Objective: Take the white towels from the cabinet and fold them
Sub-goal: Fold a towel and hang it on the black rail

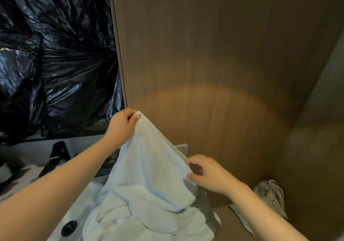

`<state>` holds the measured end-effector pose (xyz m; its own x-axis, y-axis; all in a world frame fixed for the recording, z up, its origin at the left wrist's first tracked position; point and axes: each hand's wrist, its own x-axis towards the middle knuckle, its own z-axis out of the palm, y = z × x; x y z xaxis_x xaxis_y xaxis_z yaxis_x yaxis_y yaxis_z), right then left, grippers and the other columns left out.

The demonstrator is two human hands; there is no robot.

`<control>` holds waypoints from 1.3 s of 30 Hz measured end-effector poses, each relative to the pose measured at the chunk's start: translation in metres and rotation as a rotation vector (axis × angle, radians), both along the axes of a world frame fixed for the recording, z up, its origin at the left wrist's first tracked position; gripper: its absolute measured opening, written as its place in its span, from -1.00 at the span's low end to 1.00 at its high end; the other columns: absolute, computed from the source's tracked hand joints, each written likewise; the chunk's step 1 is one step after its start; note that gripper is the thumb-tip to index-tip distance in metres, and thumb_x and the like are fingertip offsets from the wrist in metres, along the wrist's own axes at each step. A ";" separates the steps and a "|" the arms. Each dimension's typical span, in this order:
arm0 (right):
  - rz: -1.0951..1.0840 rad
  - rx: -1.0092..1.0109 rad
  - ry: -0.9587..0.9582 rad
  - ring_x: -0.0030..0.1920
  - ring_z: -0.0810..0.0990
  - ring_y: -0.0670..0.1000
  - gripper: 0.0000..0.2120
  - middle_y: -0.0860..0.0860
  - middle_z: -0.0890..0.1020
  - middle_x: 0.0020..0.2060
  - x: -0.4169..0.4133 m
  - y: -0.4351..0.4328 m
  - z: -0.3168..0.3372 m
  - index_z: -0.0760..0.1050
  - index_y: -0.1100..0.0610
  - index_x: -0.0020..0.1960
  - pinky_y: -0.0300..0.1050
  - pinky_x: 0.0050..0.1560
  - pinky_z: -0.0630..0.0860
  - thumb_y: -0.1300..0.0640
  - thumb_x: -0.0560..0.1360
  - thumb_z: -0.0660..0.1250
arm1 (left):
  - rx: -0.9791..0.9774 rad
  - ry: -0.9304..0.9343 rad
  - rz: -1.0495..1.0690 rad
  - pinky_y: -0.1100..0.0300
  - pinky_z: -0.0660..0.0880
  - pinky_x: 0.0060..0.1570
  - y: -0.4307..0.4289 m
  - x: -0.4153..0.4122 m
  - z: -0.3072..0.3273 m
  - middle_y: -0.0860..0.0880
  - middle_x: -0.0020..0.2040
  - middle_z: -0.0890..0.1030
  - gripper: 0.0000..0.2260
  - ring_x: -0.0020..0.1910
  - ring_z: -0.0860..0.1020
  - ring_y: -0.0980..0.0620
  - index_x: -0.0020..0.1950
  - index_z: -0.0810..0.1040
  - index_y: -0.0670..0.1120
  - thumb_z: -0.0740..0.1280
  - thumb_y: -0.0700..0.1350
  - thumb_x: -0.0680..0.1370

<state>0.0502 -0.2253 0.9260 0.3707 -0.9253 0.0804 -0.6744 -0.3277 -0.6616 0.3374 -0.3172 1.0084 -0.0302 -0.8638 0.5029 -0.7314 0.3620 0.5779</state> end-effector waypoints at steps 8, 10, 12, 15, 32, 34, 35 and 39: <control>-0.059 -0.120 0.077 0.14 0.41 -0.30 -0.78 -0.40 0.47 0.05 0.002 0.021 -0.047 0.53 -0.17 0.00 -0.32 0.08 0.48 -0.25 0.45 0.28 | 0.067 0.044 0.100 0.19 0.29 -0.27 0.010 0.012 -0.033 -0.03 -0.23 0.54 -0.83 -0.27 0.44 0.10 -0.04 0.56 -0.12 0.21 -0.11 0.64; -0.108 -0.188 -0.035 0.06 0.50 -0.20 -0.79 -0.30 0.53 -0.04 0.004 0.027 -0.053 0.53 -0.16 -0.07 -0.32 -0.02 0.51 -0.26 0.42 0.34 | 0.083 0.056 0.124 0.18 0.31 -0.19 0.008 0.015 -0.037 -0.02 -0.19 0.55 -0.83 -0.26 0.44 0.12 0.01 0.57 -0.13 0.21 -0.10 0.64; -0.104 -0.193 -0.089 -0.03 0.53 -0.13 -0.78 -0.23 0.53 -0.12 0.007 0.033 -0.059 0.50 -0.15 -0.11 -0.28 -0.11 0.52 -0.28 0.41 0.37 | 0.112 0.056 0.145 0.16 0.33 -0.15 0.006 0.018 -0.040 -0.05 -0.16 0.56 -0.80 -0.24 0.45 0.08 0.07 0.57 -0.15 0.20 -0.10 0.64; -0.068 -0.195 0.077 -0.07 0.50 -0.16 -0.74 -0.22 0.50 -0.21 0.004 0.037 -0.062 0.47 -0.13 -0.19 -0.32 -0.18 0.43 -0.30 0.42 0.31 | 0.138 0.078 0.148 0.13 0.33 -0.16 0.004 0.023 -0.046 -0.10 -0.16 0.56 -0.79 -0.23 0.46 0.00 0.10 0.57 -0.20 0.21 -0.12 0.64; -0.248 -0.336 0.607 -0.14 0.51 -0.14 -0.79 -0.19 0.55 -0.15 -0.070 0.017 0.007 0.52 -0.09 0.04 -0.25 -0.11 0.50 -0.13 0.59 0.16 | 0.017 0.131 0.275 0.14 0.38 -0.18 -0.016 0.042 -0.039 0.01 -0.19 0.52 -0.79 -0.30 0.43 0.15 0.12 0.56 -0.13 0.20 -0.07 0.64; -0.303 -0.400 0.622 -0.10 0.57 -0.14 -0.78 -0.16 0.59 -0.07 -0.073 0.006 0.029 0.53 -0.09 0.12 -0.24 -0.10 0.56 -0.11 0.61 0.16 | -0.039 0.150 0.277 0.11 0.39 -0.14 -0.020 0.041 -0.023 0.01 -0.14 0.52 -0.78 -0.27 0.46 0.09 0.14 0.56 -0.14 0.20 -0.07 0.64; -0.336 -0.447 0.631 -0.08 0.59 -0.13 -0.78 -0.15 0.60 -0.04 -0.075 0.000 0.043 0.53 -0.08 0.14 -0.26 -0.10 0.56 -0.09 0.61 0.17 | -0.070 0.156 0.276 0.11 0.40 -0.11 -0.022 0.041 -0.012 0.00 -0.12 0.52 -0.78 -0.22 0.47 0.05 0.15 0.56 -0.14 0.19 -0.07 0.65; -0.489 -0.659 0.680 -0.03 0.60 -0.04 -0.82 -0.07 0.62 -0.01 -0.083 -0.027 0.116 0.56 -0.04 0.10 -0.15 -0.09 0.61 -0.02 0.60 0.23 | -0.184 0.205 0.256 0.25 0.33 -0.24 -0.034 0.039 0.045 0.00 -0.14 0.50 -0.77 -0.28 0.43 0.11 0.16 0.56 -0.14 0.18 -0.08 0.64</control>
<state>-0.0325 -0.2520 1.0421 0.1266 -0.8349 0.5357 -0.9906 -0.0779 0.1126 0.3765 -0.3513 1.0537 0.2925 -0.7247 0.6239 -0.6876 0.2940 0.6639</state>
